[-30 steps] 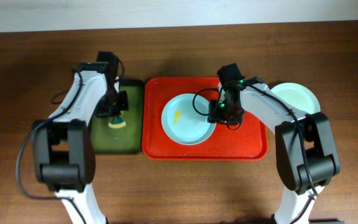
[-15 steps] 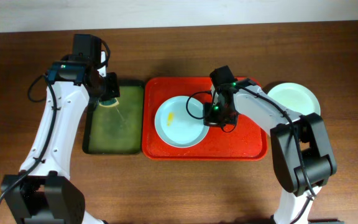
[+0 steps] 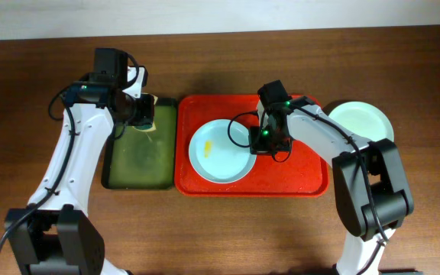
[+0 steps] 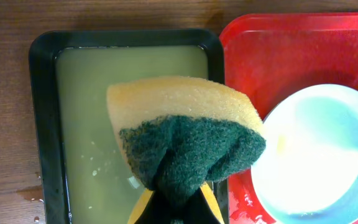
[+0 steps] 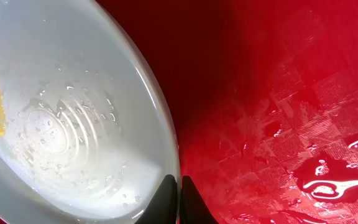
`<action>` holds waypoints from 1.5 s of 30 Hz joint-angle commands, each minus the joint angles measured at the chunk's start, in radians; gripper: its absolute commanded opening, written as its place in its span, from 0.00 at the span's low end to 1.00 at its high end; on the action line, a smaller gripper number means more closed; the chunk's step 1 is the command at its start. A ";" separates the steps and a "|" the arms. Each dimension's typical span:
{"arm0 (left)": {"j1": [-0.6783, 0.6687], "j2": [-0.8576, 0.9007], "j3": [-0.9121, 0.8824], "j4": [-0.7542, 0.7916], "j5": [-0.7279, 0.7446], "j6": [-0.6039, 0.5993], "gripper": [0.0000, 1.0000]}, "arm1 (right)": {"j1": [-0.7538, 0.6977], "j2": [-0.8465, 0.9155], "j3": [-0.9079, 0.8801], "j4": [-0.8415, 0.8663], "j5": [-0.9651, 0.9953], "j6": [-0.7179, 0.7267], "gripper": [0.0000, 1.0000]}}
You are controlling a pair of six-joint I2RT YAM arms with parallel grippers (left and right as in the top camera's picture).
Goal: Clean dirty plates on tray and stack at the side
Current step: 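Scrub the pale blue plate with the sponge while right gripper holds rim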
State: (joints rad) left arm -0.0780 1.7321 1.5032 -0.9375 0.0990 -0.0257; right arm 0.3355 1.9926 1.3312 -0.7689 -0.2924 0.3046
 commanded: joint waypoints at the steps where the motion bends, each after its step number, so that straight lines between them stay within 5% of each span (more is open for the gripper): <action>1: 0.000 0.003 0.019 -0.048 -0.074 -0.042 0.00 | 0.011 -0.005 -0.007 0.008 -0.031 -0.016 0.04; 8: -0.132 0.050 0.030 -0.057 0.111 -0.077 0.00 | 0.011 -0.005 -0.007 0.039 -0.097 0.047 0.04; 14: -0.332 0.185 0.030 0.038 0.076 -0.227 0.00 | 0.024 -0.005 -0.009 0.014 -0.010 0.124 0.04; 28: -0.340 0.411 0.029 0.034 0.010 -0.307 0.00 | 0.032 -0.004 -0.013 -0.001 0.043 0.123 0.04; 34: -0.317 0.467 0.055 0.004 0.395 -0.111 0.00 | 0.032 -0.004 -0.013 -0.001 0.043 0.123 0.05; 39: -0.235 0.319 0.154 -0.050 0.293 -0.119 0.00 | 0.032 -0.004 -0.013 -0.001 0.043 0.123 0.05; 45: -0.306 0.306 0.088 -0.039 0.089 -0.192 0.00 | 0.032 -0.004 -0.013 -0.001 0.043 0.123 0.05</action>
State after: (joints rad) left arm -0.3508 2.0495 1.6211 -0.9905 0.2531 -0.1841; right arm 0.3573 1.9926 1.3273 -0.7708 -0.2630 0.4191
